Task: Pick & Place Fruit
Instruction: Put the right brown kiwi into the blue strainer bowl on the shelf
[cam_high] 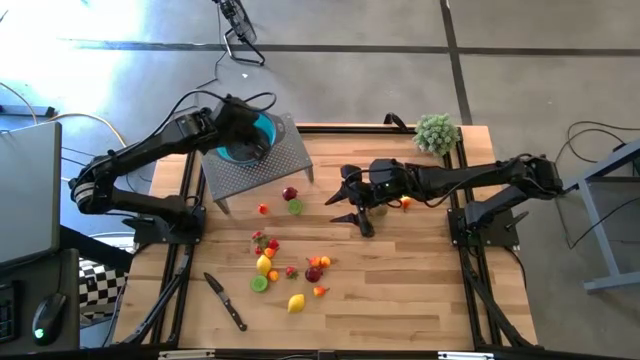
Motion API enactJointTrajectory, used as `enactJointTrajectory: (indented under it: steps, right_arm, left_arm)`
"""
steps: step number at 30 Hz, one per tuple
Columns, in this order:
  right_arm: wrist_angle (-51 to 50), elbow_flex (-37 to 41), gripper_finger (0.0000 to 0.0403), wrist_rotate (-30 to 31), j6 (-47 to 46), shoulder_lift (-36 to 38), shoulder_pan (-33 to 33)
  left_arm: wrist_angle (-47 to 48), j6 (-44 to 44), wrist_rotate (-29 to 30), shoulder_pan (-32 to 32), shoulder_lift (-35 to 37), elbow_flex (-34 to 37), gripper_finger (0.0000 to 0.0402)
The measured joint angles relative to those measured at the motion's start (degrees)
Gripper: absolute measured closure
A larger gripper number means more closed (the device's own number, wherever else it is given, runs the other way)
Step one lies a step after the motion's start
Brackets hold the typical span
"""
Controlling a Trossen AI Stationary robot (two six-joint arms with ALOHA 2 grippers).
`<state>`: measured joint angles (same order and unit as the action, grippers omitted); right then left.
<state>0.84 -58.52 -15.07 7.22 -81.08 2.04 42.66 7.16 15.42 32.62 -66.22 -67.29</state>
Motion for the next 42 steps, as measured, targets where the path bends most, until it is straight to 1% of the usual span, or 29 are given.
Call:
enactJointTrajectory:
  steps: [4,8,9,11,13,15,17,19,21,23,25,28,30,34,38,42]
  right_arm:
    - [0.0,0.0,0.0188,0.1,0.0,0.0,0.0]
    - [0.0,0.0,0.0188,0.1,0.1,0.0,0.0]
    - [0.0,0.0,0.0188,0.1,0.1,0.0,0.0]
    - [0.0,0.0,0.0188,0.1,0.1,0.0,0.0]
    - [0.0,0.0,0.0188,0.1,0.1,0.0,0.0]
    - [-0.2,0.0,0.0188,0.1,0.0,0.0,0.0]
    - [-0.3,0.0,0.0188,0.1,0.0,0.0,0.0]
    - [-0.3,0.0,0.0188,0.1,0.0,0.0,0.0]
    - [-0.3,0.0,0.0188,0.1,-0.2,0.0,0.0]
    - [-0.5,0.0,0.0188,0.1,-1.1,0.0,0.0]
    - [-0.6,0.0,0.0188,0.1,-1.5,0.0,0.0]
    - [-0.6,0.0,0.0188,0.2,-1.4,0.0,0.0]
    - [-0.6,0.0,0.0188,1.4,-1.4,0.0,0.0]
    - [-0.6,0.0,0.0188,4.8,-1.5,0.0,0.0]
    - [-0.6,0.0,0.0188,6.2,-1.8,0.0,0.0]
    - [-0.6,0.0,0.0188,6.0,-3.4,0.0,0.0]
  left_arm:
    - [-3.5,-1.3,-1.6,0.0,0.0,0.0,0.0340]
    - [-6.6,-1.0,-2.6,0.0,0.0,0.0,0.0354]
    - [-7.0,-1.6,-2.6,0.0,0.0,0.0,0.0356]
    - [-7.1,-5.5,-3.5,0.0,0.0,0.0,0.0359]
    - [-7.3,-8.9,-6.6,0.0,0.0,0.1,0.0362]
    - [-10.8,-9.4,-11.1,0.0,0.3,2.1,0.0367]
    - [-16.7,-8.3,-17.0,0.0,1.0,5.6,0.0374]
    - [-25.2,-8.0,-22.2,-0.5,2.3,9.9,0.0383]
    - [-33.1,-6.6,-25.2,-2.1,4.1,14.5,0.0395]
    - [-37.1,-5.9,-26.1,-4.2,6.4,17.7,0.0399]
    - [-37.6,-5.8,-24.7,-7.1,9.2,19.5,0.0398]
    - [-35.1,-5.9,-17.2,-12.8,13.1,20.8,0.0400]
    - [-34.4,-7.0,-12.5,-17.2,14.7,21.5,0.0401]
    - [-35.7,-9.1,-6.5,-25.0,17.1,23.4,0.0401]
    - [-35.7,-10.4,-3.4,-30.5,17.4,25.4,0.0401]
    - [-39.1,-10.6,-2.8,-34.7,17.4,28.2,0.0401]
